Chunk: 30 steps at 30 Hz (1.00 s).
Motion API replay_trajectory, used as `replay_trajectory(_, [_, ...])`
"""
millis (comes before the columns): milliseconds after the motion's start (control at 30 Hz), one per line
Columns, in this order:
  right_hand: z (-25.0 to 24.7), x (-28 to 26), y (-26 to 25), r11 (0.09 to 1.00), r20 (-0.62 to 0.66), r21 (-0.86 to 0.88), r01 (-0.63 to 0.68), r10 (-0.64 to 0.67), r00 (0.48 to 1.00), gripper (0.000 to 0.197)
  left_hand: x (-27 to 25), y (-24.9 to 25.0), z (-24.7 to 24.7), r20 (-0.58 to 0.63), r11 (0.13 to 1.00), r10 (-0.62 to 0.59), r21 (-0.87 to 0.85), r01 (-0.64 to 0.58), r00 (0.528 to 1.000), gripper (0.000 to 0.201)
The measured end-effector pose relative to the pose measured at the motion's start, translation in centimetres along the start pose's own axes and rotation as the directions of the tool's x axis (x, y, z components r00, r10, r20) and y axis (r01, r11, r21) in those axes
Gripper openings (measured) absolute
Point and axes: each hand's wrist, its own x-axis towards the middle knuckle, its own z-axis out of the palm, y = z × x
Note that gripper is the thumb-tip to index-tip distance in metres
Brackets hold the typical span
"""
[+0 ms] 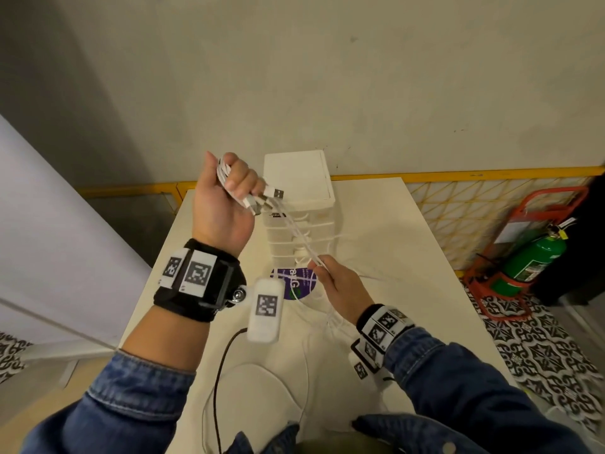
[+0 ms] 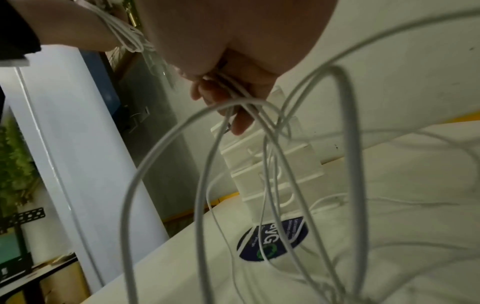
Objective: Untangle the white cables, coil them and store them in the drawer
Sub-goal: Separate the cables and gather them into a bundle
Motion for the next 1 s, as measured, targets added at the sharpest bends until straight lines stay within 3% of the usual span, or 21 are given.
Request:
replay_trajectory(67, [0.4, -0.4, 0.1, 0.998, 0.072, -0.060, 0.017, -0.012, 0.997, 0.041, 0.1, -0.2, 0.1, -0.077, 0.995, 0.080, 0.071, -0.074, 0.994, 0.040])
replay_trajectory(167, [0.9, -0.9, -0.3, 0.993, 0.166, -0.073, 0.090, -0.077, 0.983, 0.035, 0.4, -0.7, -0.1, -0.171, 0.965, 0.185, 0.220, -0.146, 0.968, 0.028])
replay_trajectory(233, [0.9, -0.9, -1.0, 0.986, 0.188, -0.083, 0.142, -0.125, 0.974, 0.034, 0.5, -1.1, -0.5, -0.190, 0.896, 0.250, 0.416, -0.153, 0.949, 0.024])
replay_trajectory(300, [0.5, -0.9, -1.7, 0.975, 0.175, -0.093, 0.203, -0.185, 0.967, 0.042, 0.5, -1.5, -1.3, -0.155, 0.728, 0.312, 0.673, -0.131, 0.937, 0.023])
replay_trajectory(367, [0.0, -0.8, -2.4, 0.964, 0.149, -0.094, 0.247, -0.232, 0.961, 0.048, 0.2, -1.9, -2.4, -0.080, 0.487, 0.285, 0.870, -0.073, 0.955, 0.020])
replay_trajectory(467, [-1.2, -0.6, -2.9, 0.968, 0.073, -0.067, 0.242, -0.237, 0.969, 0.049, -0.9, -2.1, -4.1, -0.022, 0.057, -0.010, 0.998, 0.022, 1.000, 0.023])
replay_trajectory(500, [-1.6, -0.4, -3.1, 0.971, 0.032, -0.049, 0.232, -0.231, 0.972, 0.047, -1.4, -2.3, -4.5, -0.053, -0.044, -0.142, 0.998, 0.047, 0.988, 0.031])
replay_trajectory(533, [-2.0, -0.2, -3.3, 0.973, -0.008, -0.028, 0.229, -0.229, 0.973, 0.043, -1.9, -2.5, -4.7, -0.113, -0.093, -0.260, 0.991, 0.091, 0.959, 0.038])
replay_trajectory(633, [-3.3, 0.9, -3.8, 0.973, -0.086, 0.018, 0.229, -0.226, 0.970, 0.029, -3.4, -3.3, -3.9, -0.181, -0.017, -0.518, 0.979, 0.202, 0.836, 0.052])
replay_trajectory(733, [-4.5, 1.9, -3.4, 0.976, -0.106, 0.032, 0.214, -0.210, 0.972, 0.025, -4.1, -4.0, -2.7, -0.112, 0.067, -0.591, 0.980, 0.187, 0.799, 0.045])
replay_trajectory(800, [-4.7, 1.6, -2.1, 0.986, -0.049, -0.003, 0.165, -0.165, 0.985, 0.025, -4.0, -3.6, -2.6, -0.098, 0.153, -0.546, 0.965, 0.214, 0.832, 0.037])
replay_trajectory(933, [-3.5, -0.3, 1.8, 0.979, 0.095, -0.188, -0.075, 0.094, 0.991, 0.016, -2.2, -0.8, -2.7, -0.111, 0.547, -0.288, 0.796, 0.259, 0.951, 0.036])
replay_trajectory(1000, [-3.0, -1.6, 4.0, 0.948, 0.165, -0.262, -0.180, 0.228, 0.960, 0.017, -1.1, 1.1, -2.2, -0.177, 0.685, -0.142, 0.693, 0.226, 0.974, 0.037])
